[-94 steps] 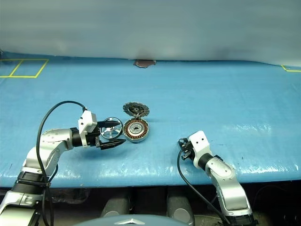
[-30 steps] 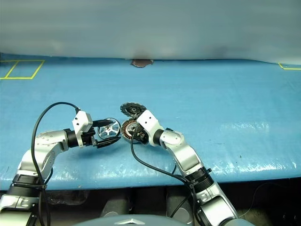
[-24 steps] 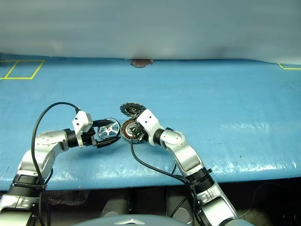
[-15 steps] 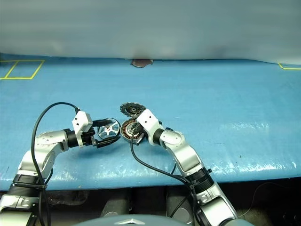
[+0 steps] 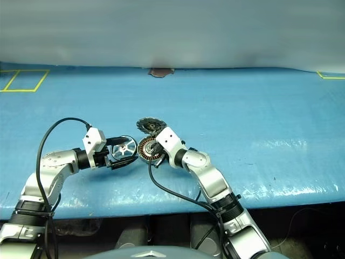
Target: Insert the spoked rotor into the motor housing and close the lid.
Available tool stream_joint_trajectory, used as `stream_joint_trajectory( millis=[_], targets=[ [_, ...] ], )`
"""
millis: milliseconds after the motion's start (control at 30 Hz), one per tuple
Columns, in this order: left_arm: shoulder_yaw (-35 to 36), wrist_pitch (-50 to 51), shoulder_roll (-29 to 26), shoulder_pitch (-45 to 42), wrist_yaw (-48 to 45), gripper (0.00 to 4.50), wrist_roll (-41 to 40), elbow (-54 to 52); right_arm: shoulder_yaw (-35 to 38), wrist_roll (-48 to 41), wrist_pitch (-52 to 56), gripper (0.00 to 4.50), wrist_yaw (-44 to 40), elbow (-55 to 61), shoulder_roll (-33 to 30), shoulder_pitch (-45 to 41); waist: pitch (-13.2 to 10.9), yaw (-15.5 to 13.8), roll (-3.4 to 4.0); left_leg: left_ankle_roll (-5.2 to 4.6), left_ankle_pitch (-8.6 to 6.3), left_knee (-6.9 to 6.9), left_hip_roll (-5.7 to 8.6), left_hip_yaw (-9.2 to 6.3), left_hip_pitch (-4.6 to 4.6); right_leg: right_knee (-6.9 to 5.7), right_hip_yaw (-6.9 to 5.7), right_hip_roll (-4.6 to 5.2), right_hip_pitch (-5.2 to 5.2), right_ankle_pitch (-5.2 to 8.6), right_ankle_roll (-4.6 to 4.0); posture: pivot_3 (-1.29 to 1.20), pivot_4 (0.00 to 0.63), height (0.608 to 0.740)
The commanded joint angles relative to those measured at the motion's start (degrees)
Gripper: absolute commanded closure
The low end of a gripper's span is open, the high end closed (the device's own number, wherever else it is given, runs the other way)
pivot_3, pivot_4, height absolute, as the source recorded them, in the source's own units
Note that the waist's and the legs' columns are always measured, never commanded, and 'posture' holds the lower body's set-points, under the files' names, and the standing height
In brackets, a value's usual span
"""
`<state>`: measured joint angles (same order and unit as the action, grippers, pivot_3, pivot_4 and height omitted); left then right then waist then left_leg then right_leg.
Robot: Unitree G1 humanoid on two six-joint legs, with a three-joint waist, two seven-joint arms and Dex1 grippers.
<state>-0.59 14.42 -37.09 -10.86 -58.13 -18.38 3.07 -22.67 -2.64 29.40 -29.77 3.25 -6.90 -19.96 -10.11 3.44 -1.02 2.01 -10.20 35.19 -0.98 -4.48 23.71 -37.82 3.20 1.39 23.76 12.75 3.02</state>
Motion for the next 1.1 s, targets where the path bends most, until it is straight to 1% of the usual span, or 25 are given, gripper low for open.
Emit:
stream_joint_trajectory(
  millis=[33,500,733,933,1100],
  targets=[
    [0.7,-0.8,0.2,-0.1,0.1,0.0,-0.1,-0.5,0.8,-0.4,0.1,4.44,0.2,4.3,0.2,-1.1,0.0,0.0,0.0,0.0,0.0,0.0,0.0,0.0,0.0,0.0,0.0,0.0,0.0,0.0,0.0,0.0,0.15,0.74],
    [0.9,-0.7,0.2,0.1,0.3,0.0,0.0,-0.8,1.1,0.1,-1.6,4.44,0.5,-3.7,1.5,-2.8,0.0,0.0,0.0,0.0,0.0,-0.01,0.0,0.0,0.0,0.0,0.0,0.0,0.01,0.0,0.0,0.0,0.15,0.74],
    [1.1,-0.6,0.1,0.5,0.6,0.0,0.0,-1.1,0.3,0.5,-1.2,4.44,0.6,-3.4,1.3,-1.7,0.0,0.1,0.0,0.0,0.0,0.0,0.0,0.0,-0.01,0.0,0.0,0.0,0.0,0.0,0.0,0.0,0.15,0.74],
    [1.0,-0.6,0.2,0.3,0.7,0.0,0.0,-0.9,-2.3,2.8,-1.9,4.44,0.7,-3.0,0.6,-0.4,0.0,0.1,0.0,0.0,0.0,0.0,0.0,0.0,-0.04,-0.01,0.0,0.0,-0.02,0.0,0.0,0.0,0.15,0.74],
    [1.1,-0.5,0.4,-0.1,0.9,0.0,-0.1,-0.5,-2.0,3.2,-2.1,4.44,1.1,-1.3,0.5,-0.4,0.0,0.1,0.0,0.0,0.0,0.02,0.0,0.01,-0.05,-0.01,0.0,0.0,-0.04,0.0,0.0,0.0,0.15,0.74]
  ],
)
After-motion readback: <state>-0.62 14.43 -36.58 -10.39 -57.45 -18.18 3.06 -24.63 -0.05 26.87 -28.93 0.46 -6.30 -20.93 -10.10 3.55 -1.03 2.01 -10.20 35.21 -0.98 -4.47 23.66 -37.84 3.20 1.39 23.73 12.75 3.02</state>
